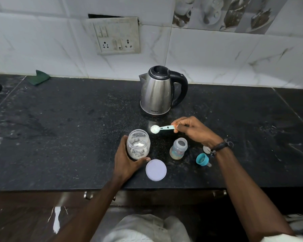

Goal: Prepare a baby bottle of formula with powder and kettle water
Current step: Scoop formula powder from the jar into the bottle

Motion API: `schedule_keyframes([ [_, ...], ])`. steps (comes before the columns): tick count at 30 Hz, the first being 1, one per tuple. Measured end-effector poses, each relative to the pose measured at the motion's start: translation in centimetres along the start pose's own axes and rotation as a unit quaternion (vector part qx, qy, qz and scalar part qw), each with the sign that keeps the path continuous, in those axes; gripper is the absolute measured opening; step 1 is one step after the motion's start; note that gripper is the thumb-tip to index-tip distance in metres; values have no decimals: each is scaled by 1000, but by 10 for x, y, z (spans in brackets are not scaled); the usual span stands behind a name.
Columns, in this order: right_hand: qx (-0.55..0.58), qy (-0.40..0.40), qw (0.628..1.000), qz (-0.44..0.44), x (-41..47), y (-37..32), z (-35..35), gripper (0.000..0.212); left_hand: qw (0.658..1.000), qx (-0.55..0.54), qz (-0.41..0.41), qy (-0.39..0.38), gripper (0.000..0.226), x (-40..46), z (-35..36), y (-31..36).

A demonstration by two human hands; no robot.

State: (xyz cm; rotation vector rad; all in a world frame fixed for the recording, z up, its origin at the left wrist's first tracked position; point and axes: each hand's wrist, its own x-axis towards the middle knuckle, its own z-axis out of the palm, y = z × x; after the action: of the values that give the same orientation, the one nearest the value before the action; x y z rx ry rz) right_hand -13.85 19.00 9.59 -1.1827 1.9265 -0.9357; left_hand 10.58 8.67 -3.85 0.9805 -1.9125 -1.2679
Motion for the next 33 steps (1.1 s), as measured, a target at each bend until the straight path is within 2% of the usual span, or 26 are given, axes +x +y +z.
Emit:
schedule_keyframes([
  [2, 5, 17, 1000, 9, -7, 2, -12, 32, 1000, 8, -3, 22, 131, -3, 1, 1],
  [4, 12, 36, 999, 22, -16, 7, -25, 32, 998, 20, 29, 46, 140, -5, 2, 10],
  [10, -2, 73, 996, 43, -41, 18, -58, 32, 975, 52, 208, 65, 128, 2, 23, 52],
  [13, -29, 71, 996, 51, -50, 24, -66, 29, 971, 44, 235, 28, 120, 4, 42, 69],
  [16, -82, 62, 993, 55, -53, 27, -65, 28, 976, 27, 214, -29, 113, 2, 61, 81],
  [21, -157, 42, 984, 75, -54, 22, -60, 31, 977, 34, 117, -174, 116, 7, 92, 81],
  [24, -208, 38, 973, 92, -51, 20, -54, 33, 972, 51, 67, -218, 115, 11, 106, 80],
  [27, -267, 25, 959, 86, -44, 14, -46, 36, 975, 53, 25, -216, 109, 17, 115, 76],
  [30, -330, 27, 941, 69, -38, 2, -34, 41, 979, 60, 23, -192, 94, 21, 119, 68],
  [33, -436, 52, 898, 36, -37, -11, -17, 36, 983, 54, 37, -173, 82, 23, 118, 61],
])
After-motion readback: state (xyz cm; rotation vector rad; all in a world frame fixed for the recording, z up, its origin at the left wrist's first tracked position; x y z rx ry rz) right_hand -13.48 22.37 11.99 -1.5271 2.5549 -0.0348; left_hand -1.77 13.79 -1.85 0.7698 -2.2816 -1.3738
